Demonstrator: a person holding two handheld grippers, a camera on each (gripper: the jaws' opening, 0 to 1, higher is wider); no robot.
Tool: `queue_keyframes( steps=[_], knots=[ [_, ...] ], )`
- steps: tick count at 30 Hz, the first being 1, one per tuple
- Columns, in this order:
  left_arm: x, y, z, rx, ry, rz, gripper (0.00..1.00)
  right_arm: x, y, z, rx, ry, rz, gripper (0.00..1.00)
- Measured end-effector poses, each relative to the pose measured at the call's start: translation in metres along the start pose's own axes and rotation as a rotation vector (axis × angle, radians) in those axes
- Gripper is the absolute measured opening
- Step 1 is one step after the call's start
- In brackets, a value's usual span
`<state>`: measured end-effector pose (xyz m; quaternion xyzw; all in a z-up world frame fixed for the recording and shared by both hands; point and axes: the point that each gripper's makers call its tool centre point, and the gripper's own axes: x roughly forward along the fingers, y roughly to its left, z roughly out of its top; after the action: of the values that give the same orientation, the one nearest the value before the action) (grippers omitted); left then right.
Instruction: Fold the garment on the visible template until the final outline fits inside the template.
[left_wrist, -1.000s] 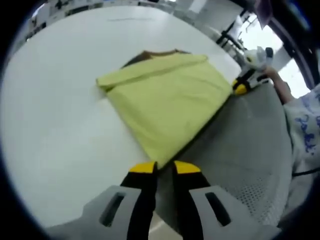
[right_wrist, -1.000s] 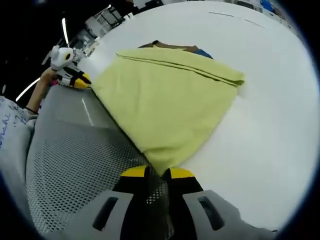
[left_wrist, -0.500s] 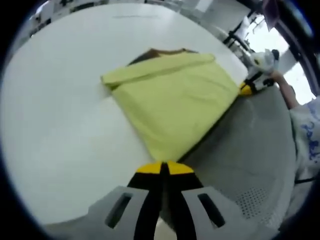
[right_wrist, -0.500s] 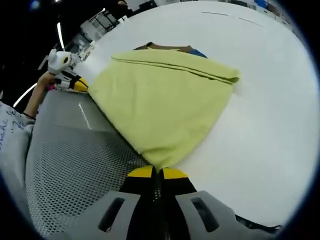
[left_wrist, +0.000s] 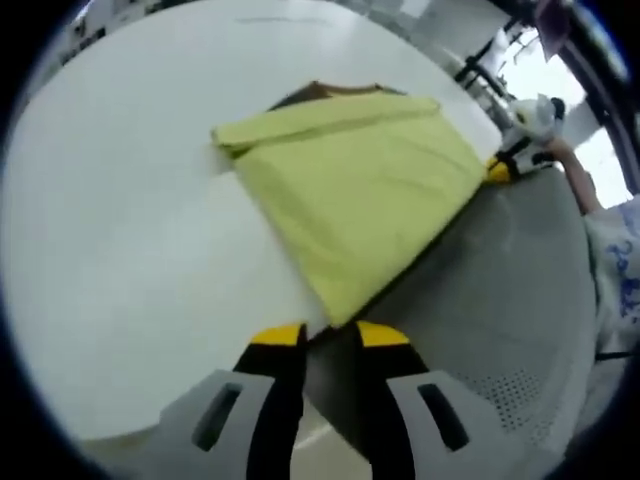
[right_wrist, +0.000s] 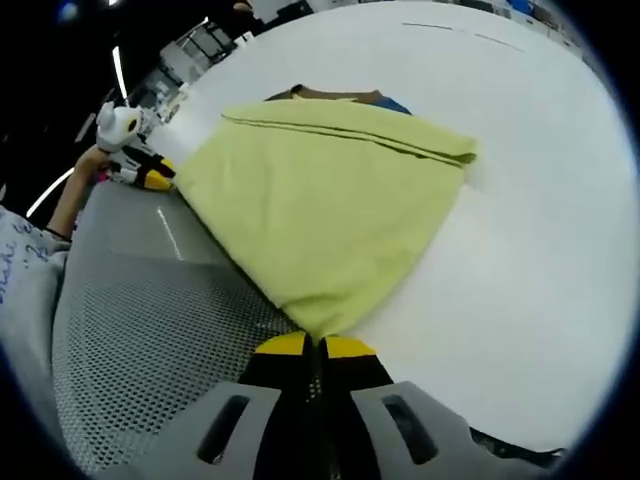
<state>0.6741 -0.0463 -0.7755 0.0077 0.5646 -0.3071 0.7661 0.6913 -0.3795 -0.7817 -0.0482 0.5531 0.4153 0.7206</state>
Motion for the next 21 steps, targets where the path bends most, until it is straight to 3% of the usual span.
queue_keyframes(
  steps=[6, 21],
  knots=[
    [0.003, -0.005, 0.005, -0.008, -0.02, -0.023, 0.02, 0.0, 0.0, 0.0, -0.002, -0.001, -0.001, 0.04],
    [-0.001, -0.007, 0.008, 0.003, -0.02, -0.022, 0.0, -0.013, -0.01, 0.0, -0.036, 0.007, -0.039, 0.03]
  ],
)
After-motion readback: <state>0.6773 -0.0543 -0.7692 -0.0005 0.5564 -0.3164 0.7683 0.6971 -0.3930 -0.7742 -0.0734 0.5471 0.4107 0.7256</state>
